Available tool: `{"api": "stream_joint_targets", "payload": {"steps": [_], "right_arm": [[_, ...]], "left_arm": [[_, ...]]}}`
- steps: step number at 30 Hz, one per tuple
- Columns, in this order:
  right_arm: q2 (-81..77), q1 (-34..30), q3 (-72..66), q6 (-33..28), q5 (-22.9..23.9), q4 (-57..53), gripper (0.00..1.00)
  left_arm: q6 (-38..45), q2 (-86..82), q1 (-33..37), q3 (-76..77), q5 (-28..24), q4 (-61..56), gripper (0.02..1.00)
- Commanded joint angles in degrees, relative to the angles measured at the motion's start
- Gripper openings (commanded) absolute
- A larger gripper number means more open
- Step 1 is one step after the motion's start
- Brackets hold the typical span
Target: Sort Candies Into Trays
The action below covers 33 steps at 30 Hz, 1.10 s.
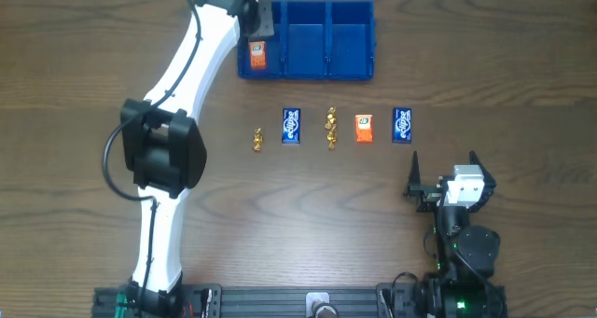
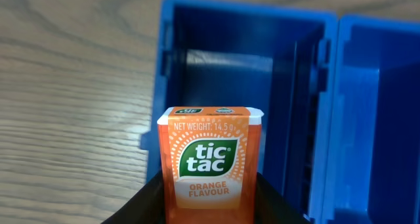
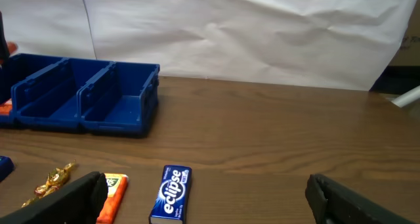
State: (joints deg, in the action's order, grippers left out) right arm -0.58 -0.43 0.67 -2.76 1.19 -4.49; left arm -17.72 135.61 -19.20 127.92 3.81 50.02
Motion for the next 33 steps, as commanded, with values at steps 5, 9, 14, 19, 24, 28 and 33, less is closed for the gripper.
{"api": "stream_joint_targets", "payload": {"steps": [5,9,14,19,24,28,33], "right_arm": [[0.4,-0.2,-0.2,-0.5,-0.3,-0.2,1.0],[0.4,-0.2,-0.2,-0.5,-0.3,-0.2,1.0],[0.4,-0.2,-0.2,-0.5,-0.3,-0.2,1.0],[0.4,-0.2,-0.2,-0.5,-0.3,-0.2,1.0],[0.4,-0.2,-0.2,-0.5,-0.3,-0.2,1.0],[0.4,-0.2,-0.2,-0.5,-0.3,-0.2,1.0],[0.4,-0.2,-0.2,-0.5,-0.3,-0.2,1.0]], "left_arm": [[1.1,-1.8,0.0,0.9,-2.0,-1.4,0.22],[1.5,-1.8,0.0,0.9,-2.0,-1.4,0.305],[1.6,-1.8,-0.2,0.9,-2.0,-0.9,0.989],[2.1,-1.9,-0.4,0.9,-2.2,-0.8,1.0],[-3.5,-2.7,-5.3,2.8,-1.3,-0.5,1.0],[-10.8,-2.7,-13.7,4.9,2.1,-0.3,1.0],[-18.8,-1.0,-23.6,4.9,3.1,3.0,1.0]]}}
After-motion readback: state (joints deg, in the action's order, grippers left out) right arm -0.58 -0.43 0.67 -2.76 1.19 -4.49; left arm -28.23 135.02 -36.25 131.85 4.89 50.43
